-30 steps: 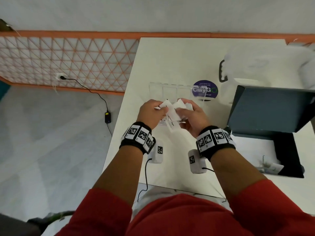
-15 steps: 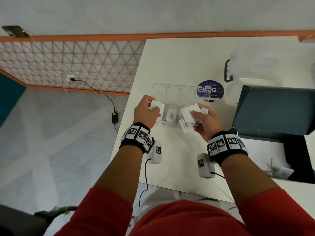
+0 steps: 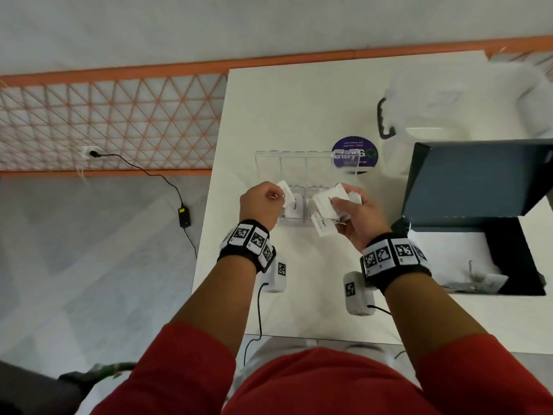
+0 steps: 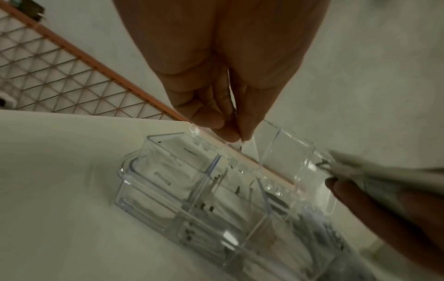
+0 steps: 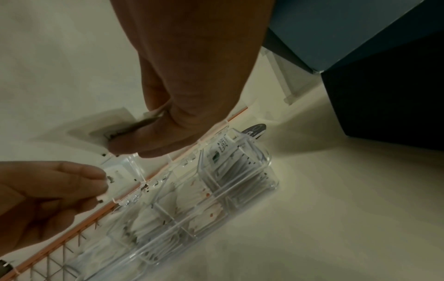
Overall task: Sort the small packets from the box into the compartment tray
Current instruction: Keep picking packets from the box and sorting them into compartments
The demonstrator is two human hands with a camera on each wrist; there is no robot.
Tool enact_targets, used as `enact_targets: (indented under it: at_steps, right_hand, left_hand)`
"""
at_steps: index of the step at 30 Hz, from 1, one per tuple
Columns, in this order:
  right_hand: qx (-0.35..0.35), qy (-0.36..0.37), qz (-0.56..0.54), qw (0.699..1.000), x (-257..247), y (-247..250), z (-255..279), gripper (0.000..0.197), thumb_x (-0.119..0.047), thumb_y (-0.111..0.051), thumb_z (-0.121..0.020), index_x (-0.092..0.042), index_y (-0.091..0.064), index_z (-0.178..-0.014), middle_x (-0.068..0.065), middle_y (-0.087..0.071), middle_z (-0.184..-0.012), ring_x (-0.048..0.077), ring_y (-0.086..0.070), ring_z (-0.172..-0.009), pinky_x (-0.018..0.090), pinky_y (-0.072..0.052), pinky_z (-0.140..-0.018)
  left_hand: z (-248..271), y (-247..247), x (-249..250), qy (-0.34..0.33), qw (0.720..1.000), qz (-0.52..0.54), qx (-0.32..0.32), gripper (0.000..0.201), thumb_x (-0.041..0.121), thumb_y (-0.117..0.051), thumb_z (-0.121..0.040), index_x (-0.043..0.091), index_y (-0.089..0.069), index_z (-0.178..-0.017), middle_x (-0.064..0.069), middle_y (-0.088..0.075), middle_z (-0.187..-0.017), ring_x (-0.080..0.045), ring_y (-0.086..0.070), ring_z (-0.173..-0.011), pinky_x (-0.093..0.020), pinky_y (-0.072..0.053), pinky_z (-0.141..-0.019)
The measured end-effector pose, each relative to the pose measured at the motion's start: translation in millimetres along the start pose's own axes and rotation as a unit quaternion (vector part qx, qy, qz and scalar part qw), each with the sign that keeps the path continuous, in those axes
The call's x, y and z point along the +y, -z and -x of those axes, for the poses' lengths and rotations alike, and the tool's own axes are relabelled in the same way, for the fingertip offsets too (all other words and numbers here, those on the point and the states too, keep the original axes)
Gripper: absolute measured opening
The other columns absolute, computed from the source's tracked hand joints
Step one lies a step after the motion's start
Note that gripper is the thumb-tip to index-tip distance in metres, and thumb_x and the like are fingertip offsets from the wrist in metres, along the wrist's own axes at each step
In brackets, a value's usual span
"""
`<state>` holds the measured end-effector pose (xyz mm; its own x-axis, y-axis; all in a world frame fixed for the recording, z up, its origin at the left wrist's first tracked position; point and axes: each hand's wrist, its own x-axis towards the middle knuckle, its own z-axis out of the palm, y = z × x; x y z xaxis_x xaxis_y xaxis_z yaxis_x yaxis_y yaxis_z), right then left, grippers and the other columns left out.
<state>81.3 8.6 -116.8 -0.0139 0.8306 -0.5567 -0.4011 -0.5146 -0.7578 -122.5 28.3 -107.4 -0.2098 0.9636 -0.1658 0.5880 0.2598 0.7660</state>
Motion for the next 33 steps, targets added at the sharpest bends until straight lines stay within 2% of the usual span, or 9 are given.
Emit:
enact_targets:
  at_steps: [3,7,11,15,17,21,24,30,33]
  right_hand:
    - [0.005,0.0,-0.003,1.0,1.1,-0.6,-0.4,0.031,0.002,-0.063,-0.09,-0.023,-0.066,-0.108,0.001,-0.074,-0.082,0.017,-0.071,-0.067,0.028,-0.054,-0.053]
    - [0.009,0.001,-0.01,1.0,2.7,-3.1,-2.6,0.031,0.003,-0.062,-0.09,-0.023,-0.066,-0.106,0.002,-0.074,-0.083,0.018,-0.071,-0.07,0.031,-0.055,-0.056]
    - [0.004,-0.003,0.0,1.0,4.9,-5.6,-1.9,0.03,0.002,-0.062,-0.09,-0.023,-0.067,-0.105,0.002,-0.073,-0.085,0.018,-0.07,-0.072,0.031,-0.055,-0.058]
    - [-0.003,-0.007,0.008,1.0,4.5,-5.1,-1.5,0.03,0.001,-0.061,-0.09,-0.023,-0.067,-0.106,0.001,-0.072,-0.085,0.018,-0.07,-0.073,0.031,-0.055,-0.058]
    - [-0.007,-0.008,0.01,1.0,3.8,-5.0,-1.6,0.03,0.001,-0.061,-0.09,-0.023,-0.067,-0.107,0.002,-0.072,-0.086,0.018,-0.07,-0.072,0.032,-0.056,-0.058]
    - [-0.012,-0.005,0.012,1.0,5.0,-5.6,-0.7,0.029,0.002,-0.062,-0.09,-0.02,-0.066,-0.109,0.001,-0.071,-0.082,0.019,-0.068,-0.07,0.03,-0.054,-0.056]
    - [-0.024,-0.004,0.004,1.0,4.4,-8.0,1.1,0.033,0.001,-0.063,-0.09,-0.016,-0.065,-0.119,0.005,-0.072,-0.089,0.017,-0.069,-0.07,0.027,-0.052,-0.052]
    - [-0.054,0.0,0.019,0.998,6.4,-13.7,5.3,0.039,0.007,-0.069,-0.082,-0.018,-0.068,-0.112,0.004,-0.07,-0.086,0.015,-0.065,-0.065,0.025,-0.05,-0.051]
    - [-0.043,-0.002,0.02,0.999,9.4,-13.4,6.5,0.039,0.009,-0.066,-0.083,-0.024,-0.07,-0.102,0.003,-0.071,-0.083,0.014,-0.064,-0.062,0.025,-0.05,-0.05]
  left_hand:
    - [-4.2,-7.6,-3.9,-0.015,0.998,-0.048,-0.034,0.018,0.007,-0.064,-0.083,0.022,-0.072,-0.088,0.002,-0.067,-0.087,-0.011,-0.062,-0.077,-0.004,-0.043,-0.067]
    - [-11.0,-18.2,-4.7,-0.039,0.987,-0.122,-0.095,0.028,0.005,-0.058,-0.089,0.02,-0.07,-0.109,-0.003,-0.065,-0.096,-0.021,-0.064,-0.091,-0.028,-0.052,-0.085]
    - [-14.7,-24.9,-5.7,-0.121,0.958,-0.239,-0.106,0.021,0.01,-0.06,-0.089,0.016,-0.071,-0.105,-0.004,-0.055,-0.118,-0.022,-0.054,-0.105,-0.029,-0.044,-0.089]
    - [-11.0,-26.1,-7.3,-0.141,0.942,-0.293,-0.085,0.017,0.018,-0.06,-0.089,0.02,-0.073,-0.1,-0.003,-0.046,-0.119,-0.023,-0.048,-0.103,-0.033,-0.042,-0.087]
    - [-10.9,-20.2,-3.4,-0.145,0.95,-0.263,-0.087,0.02,0.018,-0.056,-0.09,0.021,-0.072,-0.1,0.0,-0.05,-0.116,-0.019,-0.051,-0.1,-0.031,-0.042,-0.087]
    - [-2.2,-10.4,14.4,-0.069,0.987,0.0,-0.145,0.005,0.029,-0.063,-0.087,0.028,-0.067,-0.089,0.012,-0.063,-0.087,-0.005,-0.06,-0.074,-0.021,-0.048,-0.07]
    - [8.1,-12.1,23.1,-0.019,0.981,0.05,-0.189,0.027,0.041,-0.078,-0.073,0.038,-0.057,-0.089,0.012,-0.065,-0.079,0.005,-0.06,-0.067,-0.006,-0.042,-0.055]
    - [6.1,-10.7,25.7,0.054,0.978,0.121,-0.159,0.039,0.013,-0.078,-0.075,0.021,-0.051,-0.102,-0.002,-0.062,-0.084,-0.017,-0.064,-0.076,-0.031,-0.054,-0.068]
    - [3.6,-4.8,24.4,0.089,0.97,0.152,-0.168,0.04,0.001,-0.074,-0.075,0.018,-0.048,-0.1,-0.007,-0.058,-0.088,-0.021,-0.063,-0.078,-0.028,-0.054,-0.062]
